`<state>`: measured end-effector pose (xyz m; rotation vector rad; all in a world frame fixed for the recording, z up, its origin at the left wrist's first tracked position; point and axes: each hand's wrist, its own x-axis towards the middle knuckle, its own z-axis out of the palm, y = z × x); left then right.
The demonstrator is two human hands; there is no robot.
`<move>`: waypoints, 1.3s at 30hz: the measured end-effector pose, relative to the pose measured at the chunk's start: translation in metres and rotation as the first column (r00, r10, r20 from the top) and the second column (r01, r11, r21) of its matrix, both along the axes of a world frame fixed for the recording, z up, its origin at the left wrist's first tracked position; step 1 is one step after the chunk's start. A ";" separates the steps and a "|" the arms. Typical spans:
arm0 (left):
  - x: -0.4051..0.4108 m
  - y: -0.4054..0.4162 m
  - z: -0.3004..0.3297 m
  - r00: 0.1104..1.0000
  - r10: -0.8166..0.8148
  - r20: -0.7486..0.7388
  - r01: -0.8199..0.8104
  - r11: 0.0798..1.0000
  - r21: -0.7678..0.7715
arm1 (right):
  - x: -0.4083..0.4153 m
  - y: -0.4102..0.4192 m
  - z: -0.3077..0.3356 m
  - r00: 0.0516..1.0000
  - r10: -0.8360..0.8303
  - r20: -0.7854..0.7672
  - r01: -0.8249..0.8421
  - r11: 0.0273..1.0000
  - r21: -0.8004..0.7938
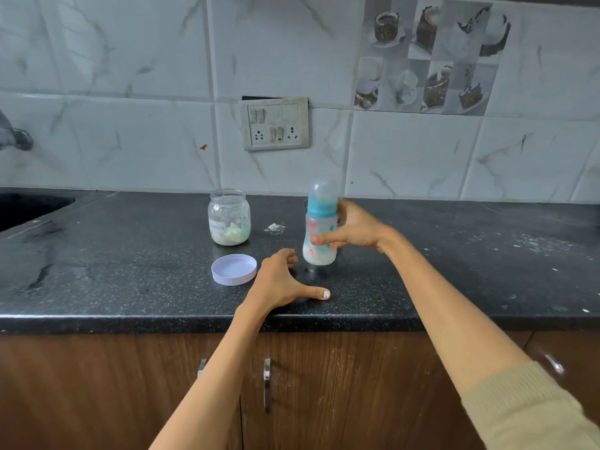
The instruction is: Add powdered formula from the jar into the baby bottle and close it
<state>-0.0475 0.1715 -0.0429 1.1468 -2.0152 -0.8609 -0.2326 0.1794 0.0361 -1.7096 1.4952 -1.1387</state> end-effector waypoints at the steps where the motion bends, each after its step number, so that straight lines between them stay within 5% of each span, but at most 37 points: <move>1: 0.000 0.000 0.000 1.000 0.001 0.002 -0.001 1.000 -0.003 | 0.001 0.001 -0.002 1.000 -0.002 0.019 0.002 1.000 -0.019; 3: 0.001 0.000 0.000 1.000 -0.002 0.002 0.002 1.000 -0.008 | 0.003 0.002 -0.009 0.992 -0.038 0.120 0.044 0.998 -0.045; 7: 0.001 -0.001 0.000 1.000 -0.024 0.003 0.024 1.000 -0.017 | 0.012 0.004 -0.034 1.000 0.015 -0.017 -0.015 1.000 0.002; 14: 0.000 -0.001 -0.001 0.999 -0.030 0.018 0.031 0.998 -0.059 | 0.016 0.000 -0.048 1.000 0.003 -0.031 -0.005 0.999 -0.051; 20: 0.000 -0.006 -0.006 0.998 -0.046 0.044 0.050 0.994 -0.101 | 0.020 0.003 -0.082 0.984 -0.064 0.168 0.080 0.993 -0.087; 34: -0.001 -0.011 -0.011 0.997 -0.055 0.063 0.063 0.988 -0.139 | 0.019 0.004 -0.084 0.990 -0.088 0.112 0.097 0.992 -0.075; 39: -0.003 -0.011 -0.010 0.998 -0.034 0.053 0.042 0.989 -0.145 | 0.025 0.007 -0.077 0.953 -0.152 0.260 0.185 0.977 -0.107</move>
